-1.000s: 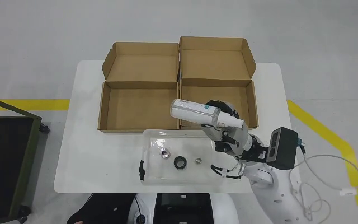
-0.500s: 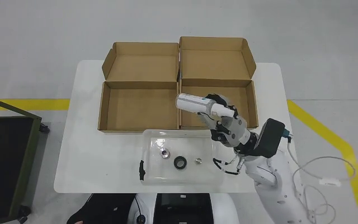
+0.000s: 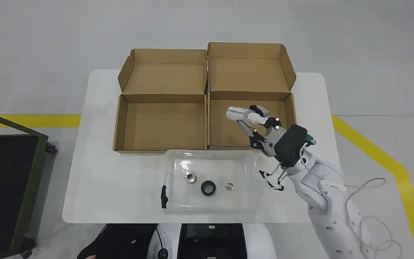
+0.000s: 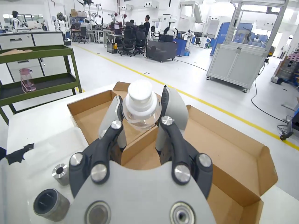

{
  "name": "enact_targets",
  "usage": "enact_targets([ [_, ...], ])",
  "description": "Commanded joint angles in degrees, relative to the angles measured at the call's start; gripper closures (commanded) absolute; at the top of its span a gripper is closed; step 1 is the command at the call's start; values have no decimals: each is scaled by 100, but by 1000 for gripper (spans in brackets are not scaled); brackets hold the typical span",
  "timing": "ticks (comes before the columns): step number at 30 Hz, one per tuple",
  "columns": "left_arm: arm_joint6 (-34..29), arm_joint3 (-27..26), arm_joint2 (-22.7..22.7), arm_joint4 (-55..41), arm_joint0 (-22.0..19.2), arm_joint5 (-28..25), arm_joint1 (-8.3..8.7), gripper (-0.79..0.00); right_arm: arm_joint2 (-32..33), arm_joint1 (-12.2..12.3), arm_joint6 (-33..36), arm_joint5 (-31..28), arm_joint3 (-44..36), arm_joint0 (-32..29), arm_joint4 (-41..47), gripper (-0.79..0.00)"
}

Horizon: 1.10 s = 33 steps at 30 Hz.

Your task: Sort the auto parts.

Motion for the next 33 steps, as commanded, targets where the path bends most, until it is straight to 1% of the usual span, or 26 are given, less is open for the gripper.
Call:
enact_targets([
  [1,0,0,0,0,0,0,0,-785,-44,0,83,15,158,91,-73,0],
  [13,0,0,0,0,0,0,0,-785,-479,-36,528,-22,1065,755,-227,0],
  [20,0,0,0,0,0,0,0,-785,-720,-59,954,-227,1563,1189,-181,0],
  [26,0,0,0,0,0,0,0,-785,-907,-65,1259,-592,1863,1442,-84,0],
  [33,0,0,0,0,0,0,0,-785,-1099,-88,1631,-568,2150,1682,-84,0],
])
